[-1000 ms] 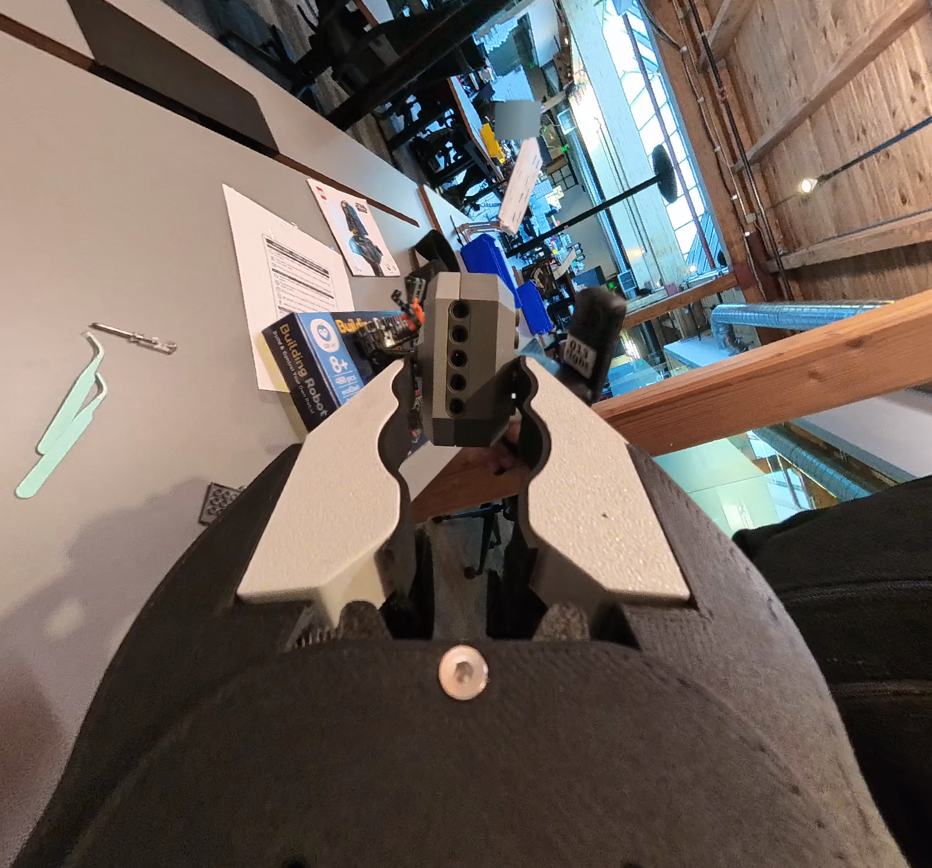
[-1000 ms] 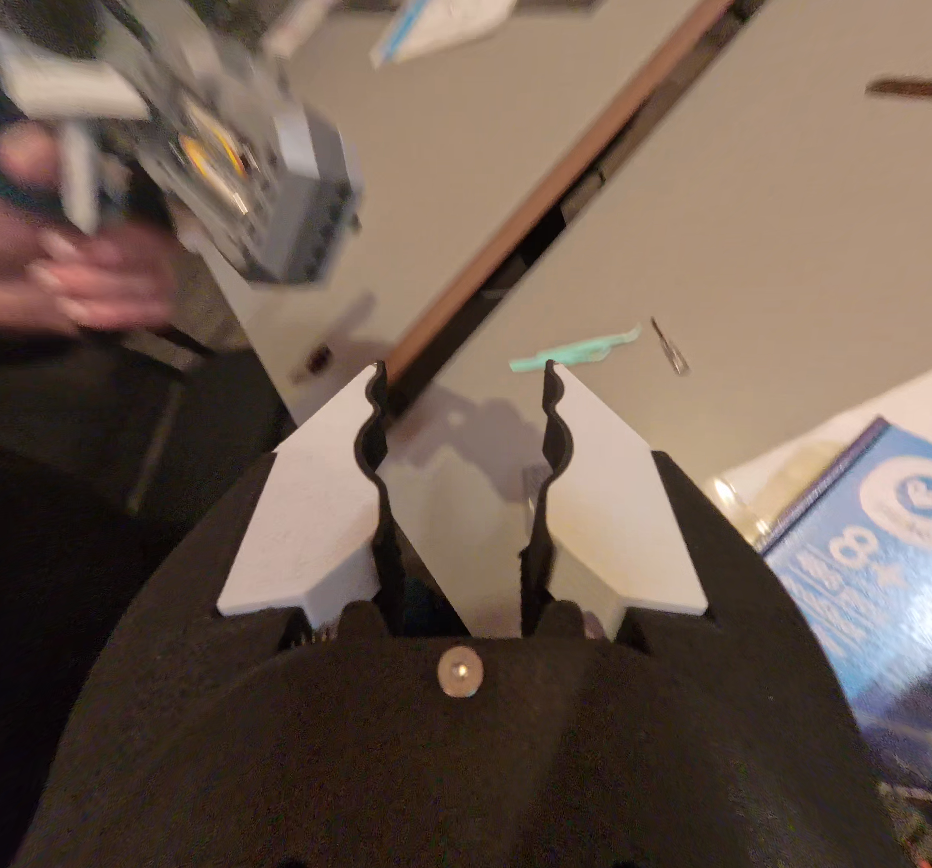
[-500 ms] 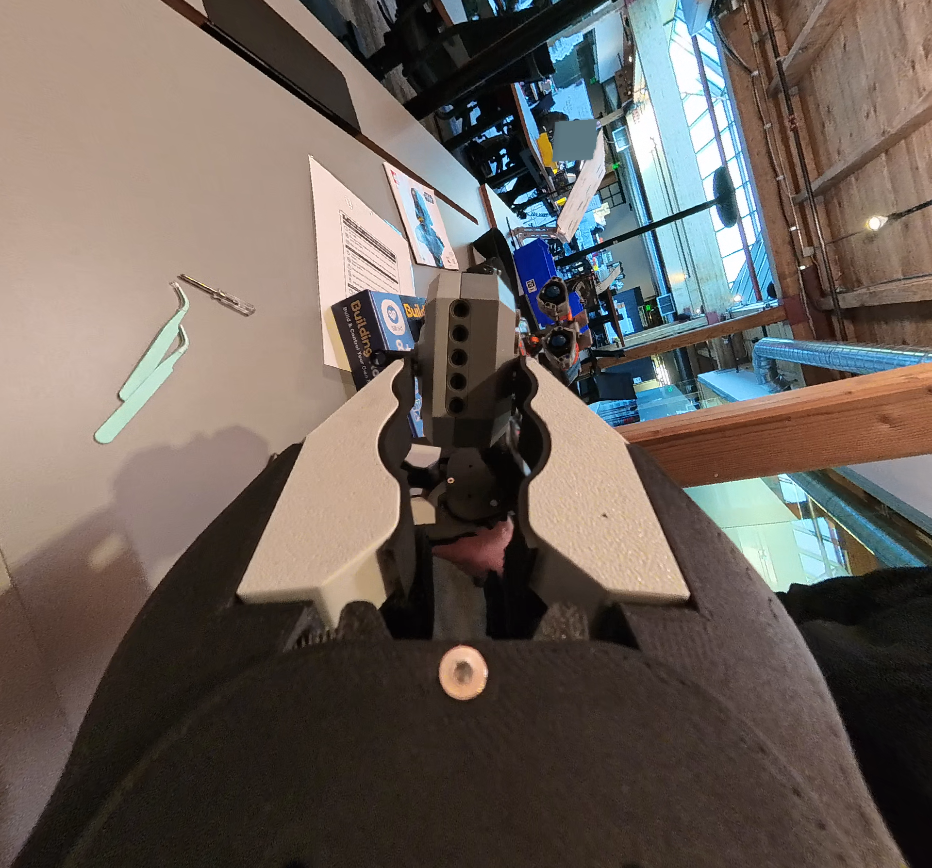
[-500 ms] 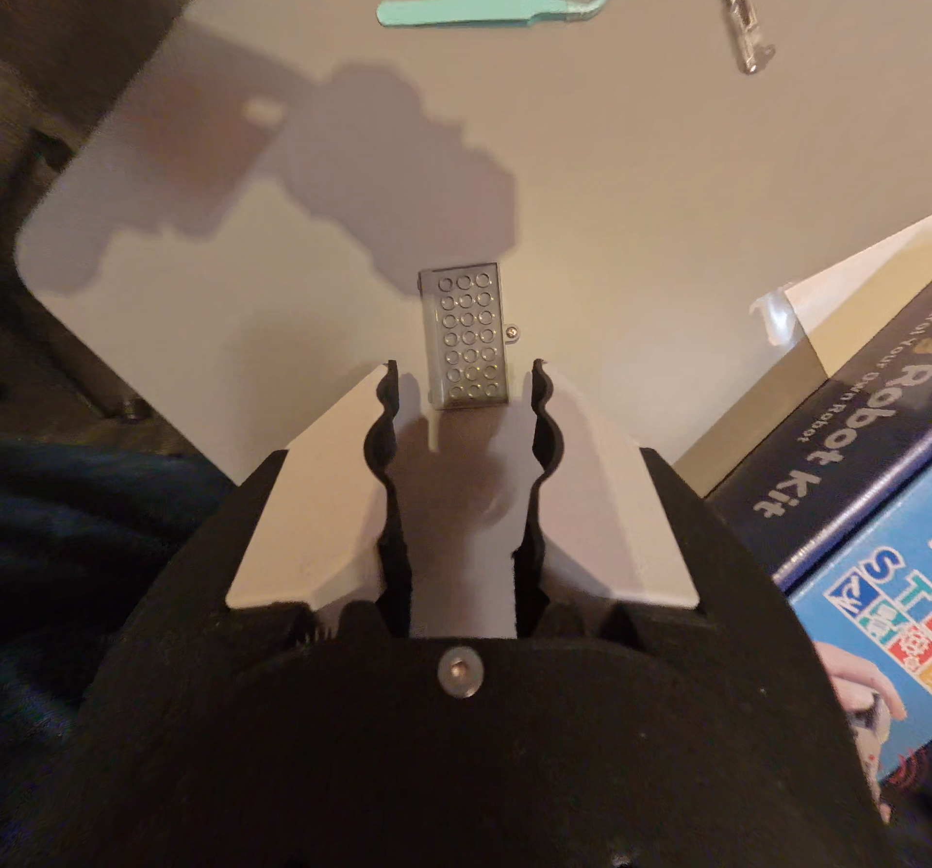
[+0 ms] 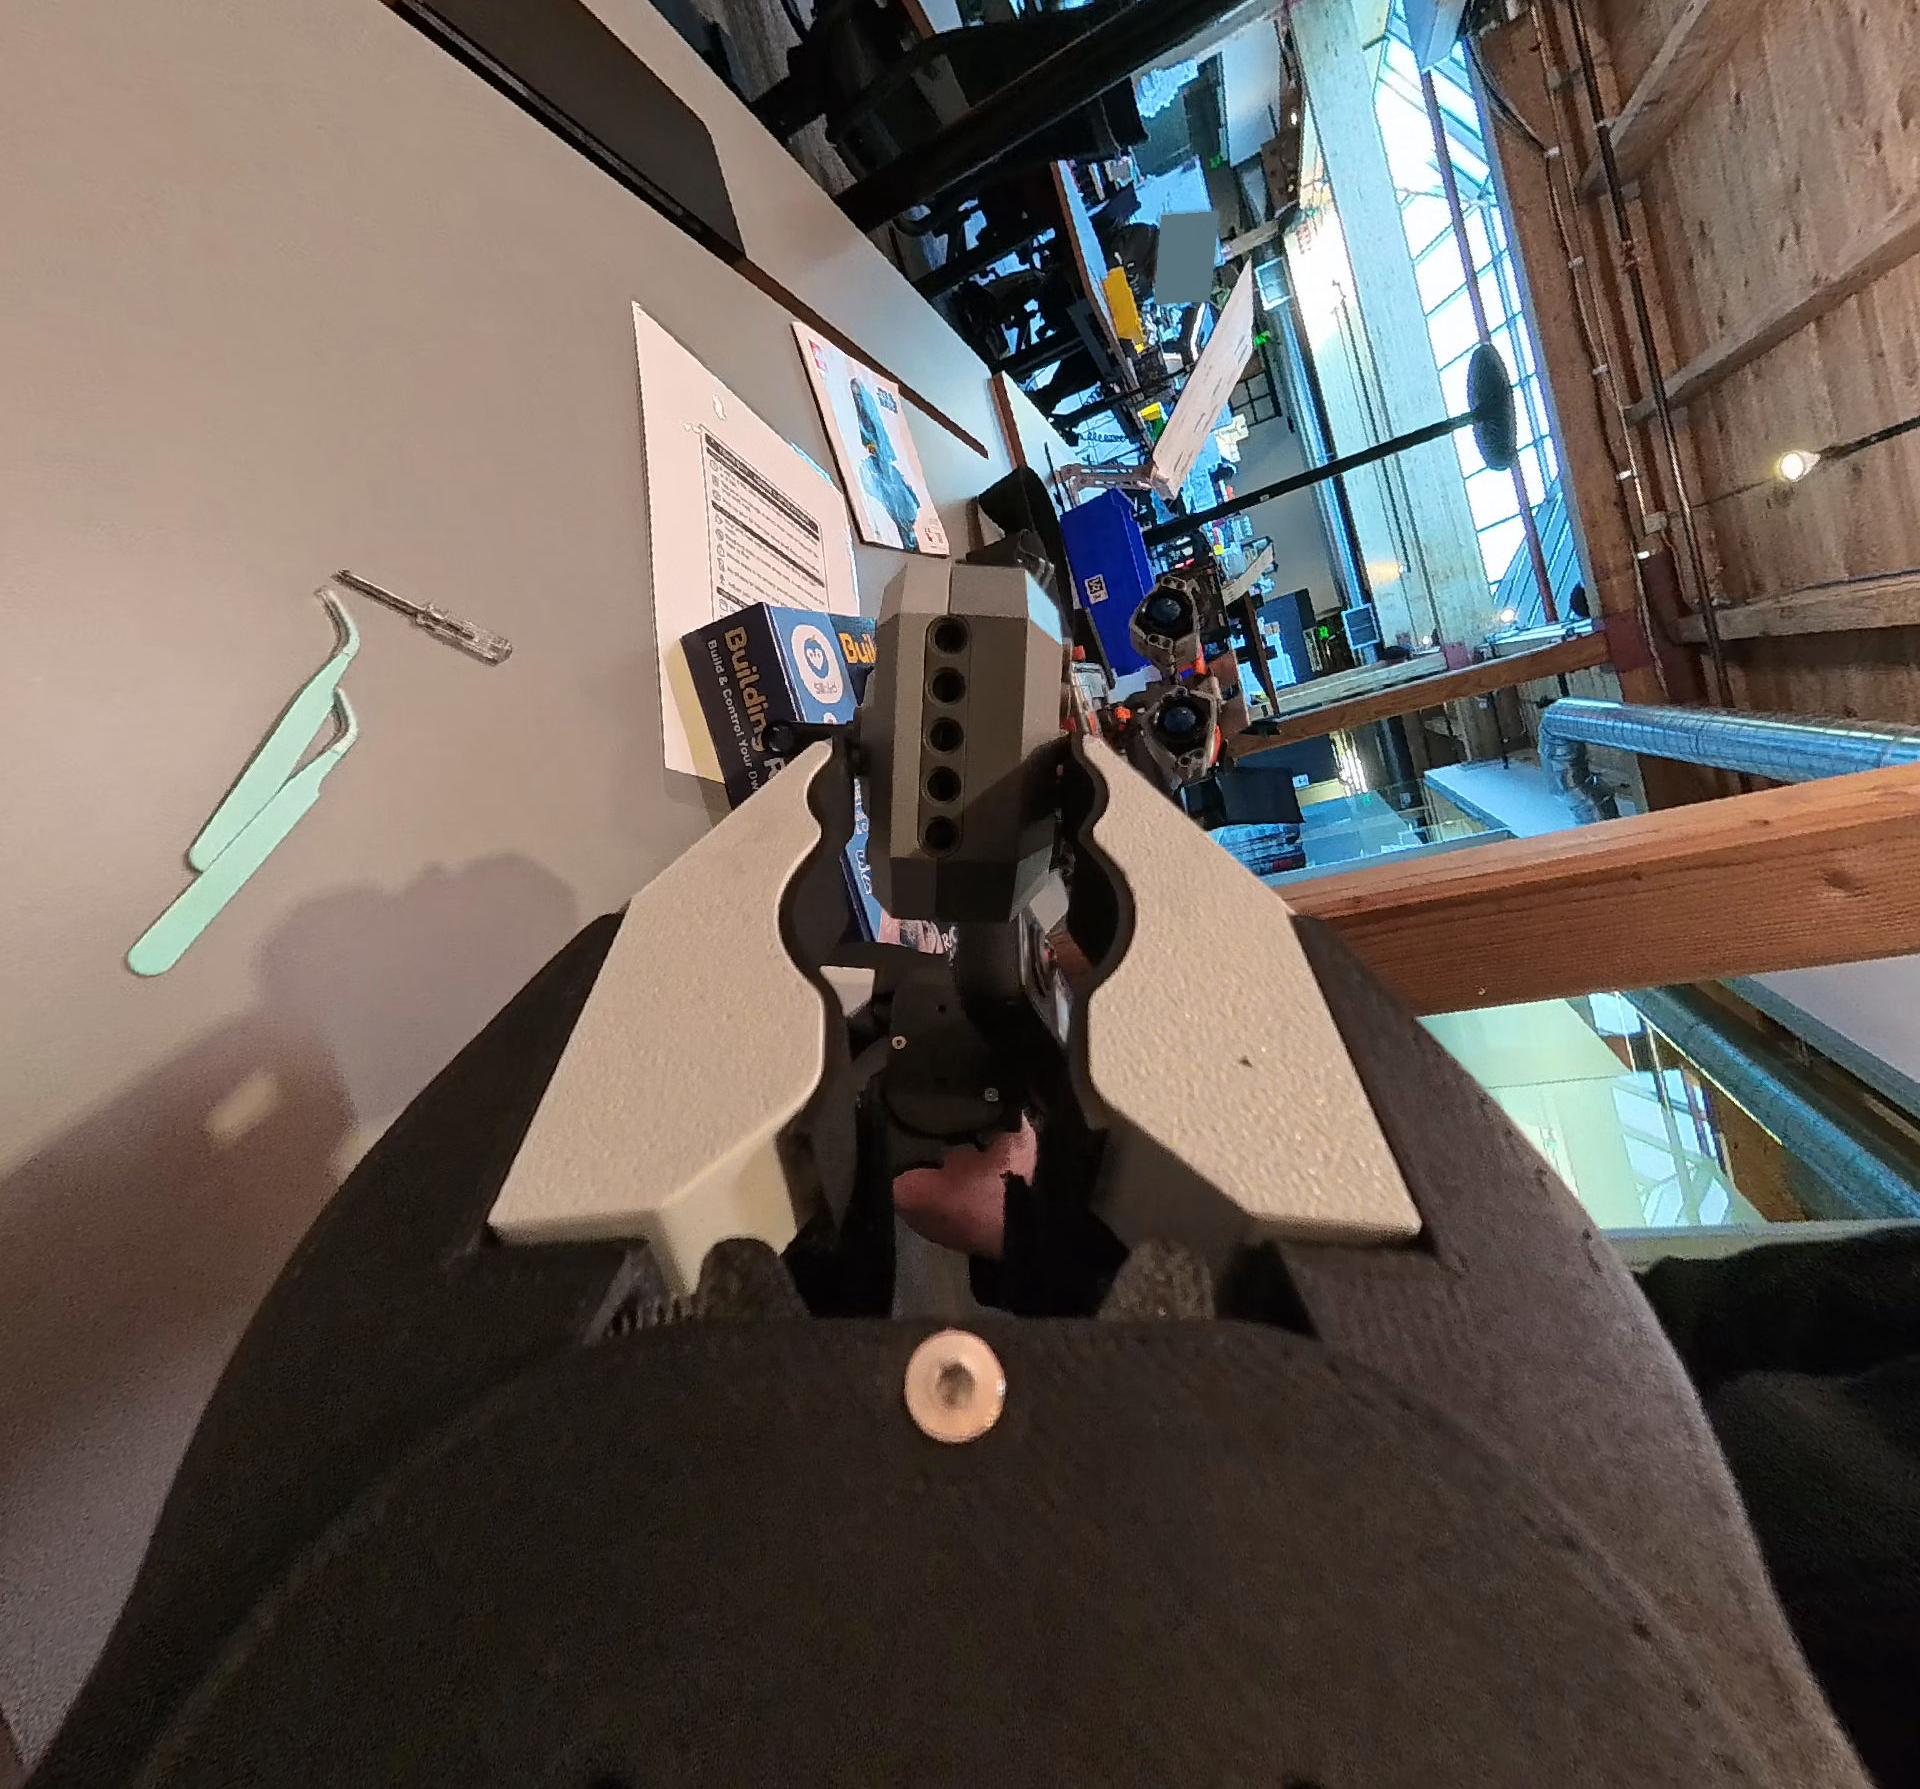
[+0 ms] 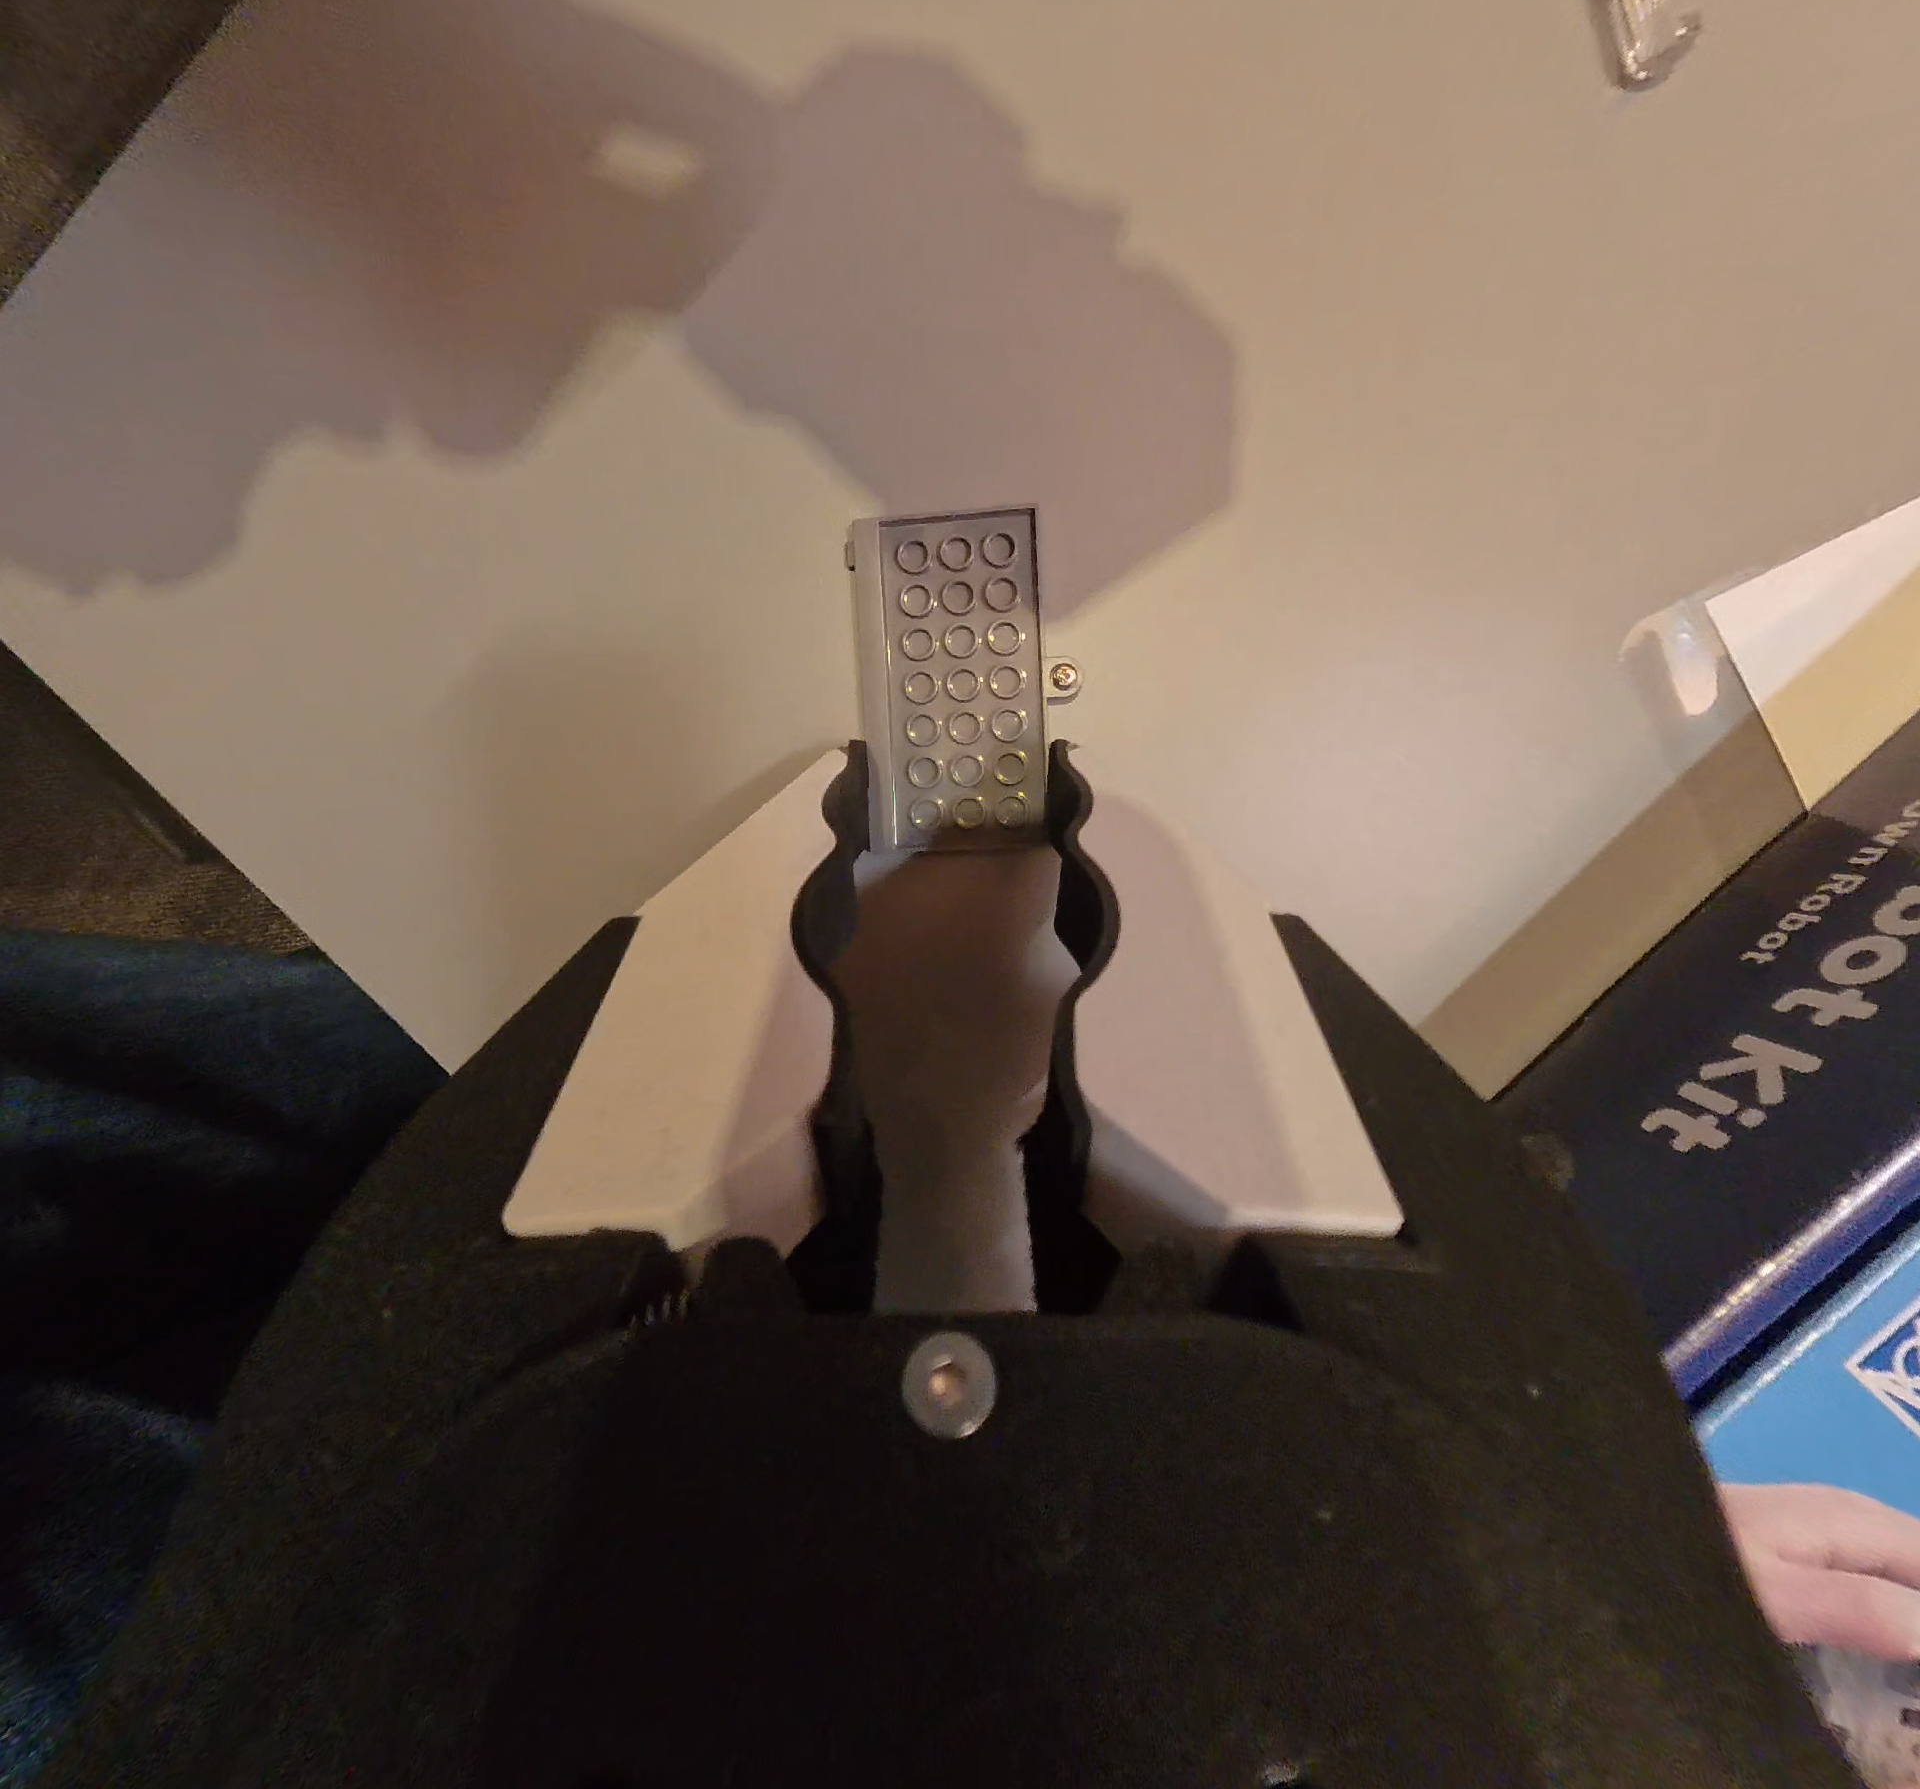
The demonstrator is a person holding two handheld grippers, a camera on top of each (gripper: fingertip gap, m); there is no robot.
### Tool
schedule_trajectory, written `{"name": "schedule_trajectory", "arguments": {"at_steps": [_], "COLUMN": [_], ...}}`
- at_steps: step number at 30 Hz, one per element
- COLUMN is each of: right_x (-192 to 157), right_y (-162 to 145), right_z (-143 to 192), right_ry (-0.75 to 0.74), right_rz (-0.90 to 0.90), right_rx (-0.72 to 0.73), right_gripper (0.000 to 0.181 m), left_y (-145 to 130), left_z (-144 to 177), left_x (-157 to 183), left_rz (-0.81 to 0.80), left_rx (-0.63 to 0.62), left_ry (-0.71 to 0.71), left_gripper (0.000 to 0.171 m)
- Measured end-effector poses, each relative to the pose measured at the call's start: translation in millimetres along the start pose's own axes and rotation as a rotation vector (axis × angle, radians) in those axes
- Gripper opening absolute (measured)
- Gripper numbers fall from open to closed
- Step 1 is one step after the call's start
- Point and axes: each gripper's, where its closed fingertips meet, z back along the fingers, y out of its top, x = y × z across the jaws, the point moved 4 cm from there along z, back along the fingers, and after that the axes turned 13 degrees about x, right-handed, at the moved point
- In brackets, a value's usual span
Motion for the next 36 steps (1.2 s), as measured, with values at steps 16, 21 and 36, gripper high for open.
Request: {"name": "schedule_trajectory", "arguments": {"at_steps": [16, 21, 36], "right_x": [20, 23, 32], "right_y": [1, -5, 6], "right_z": [105, 125, 121], "right_ry": [-0.036, -0.035, 0.021], "right_rz": [-0.107, -0.112, -0.060], "right_rx": [0.103, 0.100, 0.134], "right_gripper": [0.032, 0.032, 0.032], "left_y": [-62, -96, -119], "left_z": [-50, -54, -53], "left_x": [-54, -83, -107], "left_rz": [0.046, 0.047, 0.081], "left_rx": [-0.069, -0.107, -0.100], "left_ry": [0.067, 0.137, 0.210], "left_gripper": [0.036, 0.037, 0.037]}}
